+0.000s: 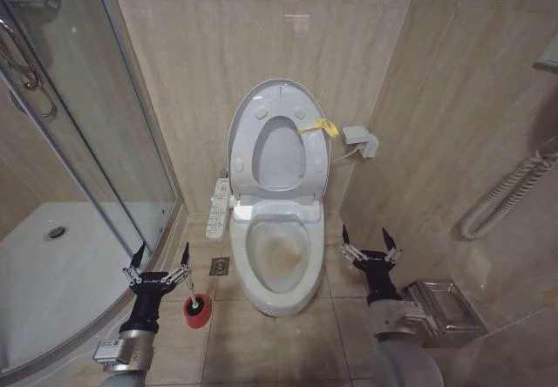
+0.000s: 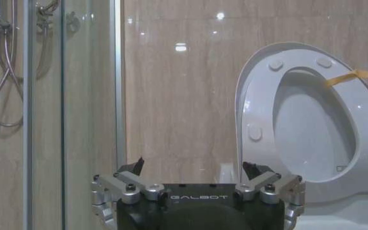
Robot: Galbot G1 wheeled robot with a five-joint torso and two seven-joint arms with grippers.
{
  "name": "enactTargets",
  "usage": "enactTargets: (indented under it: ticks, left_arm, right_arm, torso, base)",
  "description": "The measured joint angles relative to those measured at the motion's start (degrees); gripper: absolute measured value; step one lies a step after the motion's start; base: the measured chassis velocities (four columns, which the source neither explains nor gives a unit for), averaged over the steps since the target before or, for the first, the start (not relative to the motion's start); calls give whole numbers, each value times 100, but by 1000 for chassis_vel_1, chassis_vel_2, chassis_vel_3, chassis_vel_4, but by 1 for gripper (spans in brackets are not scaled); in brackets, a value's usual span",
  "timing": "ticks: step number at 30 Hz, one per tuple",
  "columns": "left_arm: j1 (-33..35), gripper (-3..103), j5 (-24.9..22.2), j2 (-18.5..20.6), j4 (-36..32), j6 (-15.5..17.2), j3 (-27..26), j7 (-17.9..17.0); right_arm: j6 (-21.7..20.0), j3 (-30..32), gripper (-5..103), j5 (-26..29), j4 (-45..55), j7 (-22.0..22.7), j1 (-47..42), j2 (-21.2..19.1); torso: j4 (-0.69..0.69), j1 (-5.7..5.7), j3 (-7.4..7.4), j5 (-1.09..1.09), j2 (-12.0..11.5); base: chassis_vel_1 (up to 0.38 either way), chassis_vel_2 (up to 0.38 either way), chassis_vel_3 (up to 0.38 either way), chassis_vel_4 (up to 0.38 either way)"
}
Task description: Open the toilet lid, clean the toilet bowl with a toilet brush, close the toilet lid, and flush.
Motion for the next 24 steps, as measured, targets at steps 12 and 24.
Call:
enactTargets:
  ticks: [12, 24]
  left_arm:
    - [0, 100, 0, 0, 0, 0, 0, 0]
    - [0, 100, 0, 0, 0, 0, 0, 0]
  right_arm:
    - [-3, 0, 100, 0, -4, 4, 3, -3]
    - [-7, 0, 100, 3, -9, 8, 6, -7]
  torso:
    - [0, 0, 0, 0, 0]
    - [0, 0, 0, 0, 0]
  base:
    - [0, 0, 0, 0]
    - [0, 0, 0, 0]
